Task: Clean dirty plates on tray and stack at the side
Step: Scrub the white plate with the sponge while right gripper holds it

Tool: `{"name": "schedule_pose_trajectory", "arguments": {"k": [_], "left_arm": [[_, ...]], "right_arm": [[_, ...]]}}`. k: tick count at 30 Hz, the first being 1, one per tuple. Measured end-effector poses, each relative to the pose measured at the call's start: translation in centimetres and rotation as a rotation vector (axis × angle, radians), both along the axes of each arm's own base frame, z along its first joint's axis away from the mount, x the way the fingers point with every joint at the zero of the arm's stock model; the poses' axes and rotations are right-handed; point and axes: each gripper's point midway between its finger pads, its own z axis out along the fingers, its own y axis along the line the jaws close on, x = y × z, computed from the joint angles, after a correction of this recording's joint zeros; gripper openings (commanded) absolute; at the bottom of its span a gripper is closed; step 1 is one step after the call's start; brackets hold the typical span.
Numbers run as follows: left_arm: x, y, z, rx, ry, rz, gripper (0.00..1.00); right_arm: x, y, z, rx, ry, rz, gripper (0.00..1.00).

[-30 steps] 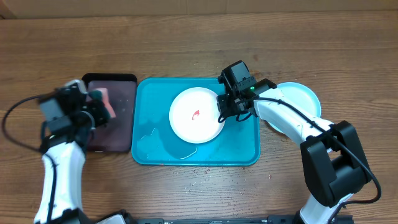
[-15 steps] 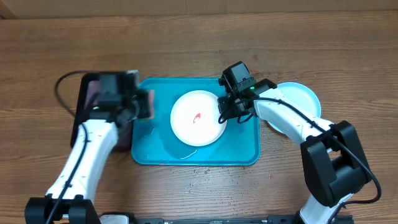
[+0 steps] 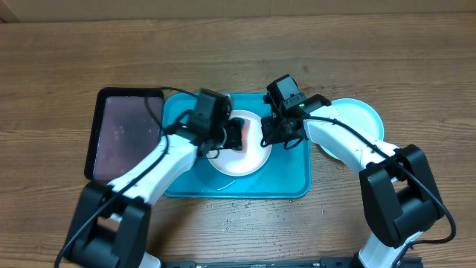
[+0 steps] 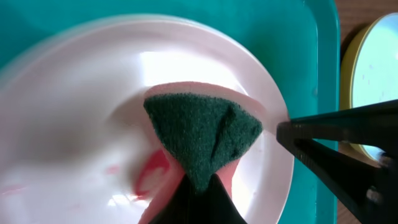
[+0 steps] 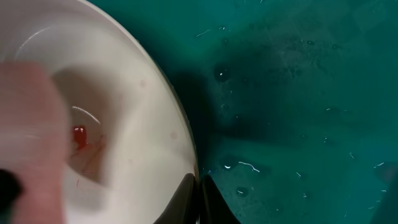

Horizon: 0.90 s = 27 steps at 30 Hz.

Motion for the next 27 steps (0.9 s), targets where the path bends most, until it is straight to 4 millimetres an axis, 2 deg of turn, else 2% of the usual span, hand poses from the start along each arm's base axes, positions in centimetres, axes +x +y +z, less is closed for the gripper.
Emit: {"name": "schedule_pose_trajectory", "arguments": {"k": [4, 9, 14, 19, 23, 27], "left_arm": [[-0.1, -1.7, -1.5, -0.03, 0.029, 0.004, 0.04], [0.0, -2.2, -2.6, -0.034, 0.054, 0.023, 0.04], [-0.1, -0.6, -3.3, 0.043, 0.087, 0.081, 0.04], [0.6, 2.2, -3.3, 0.095, 0.093, 0.142, 0.04], [1.4, 5.1, -2.7, 0.147, 0.068, 0.186, 0.04], [1.8, 5.7, -1.3, 0.146, 0.032, 0.194, 0.04]], "right_arm": [[-0.1, 0.0, 0.0, 0.0, 0.006, -0.01, 0.04], [-0.2, -0.1, -0.1, -0.003, 0.014, -0.016, 0.04], [-0.4, -0.1, -0.1, -0.001, 0.021, -0.015, 0.04], [-0.6, 0.1, -0.2, -0.001, 0.027, -0.009, 0.04], [-0.6, 0.1, -0.2, -0.001, 0.027, -0.009, 0.04], [-0.7, 0.1, -0.2, -0.002, 0.028, -0.01, 0.04]]}}
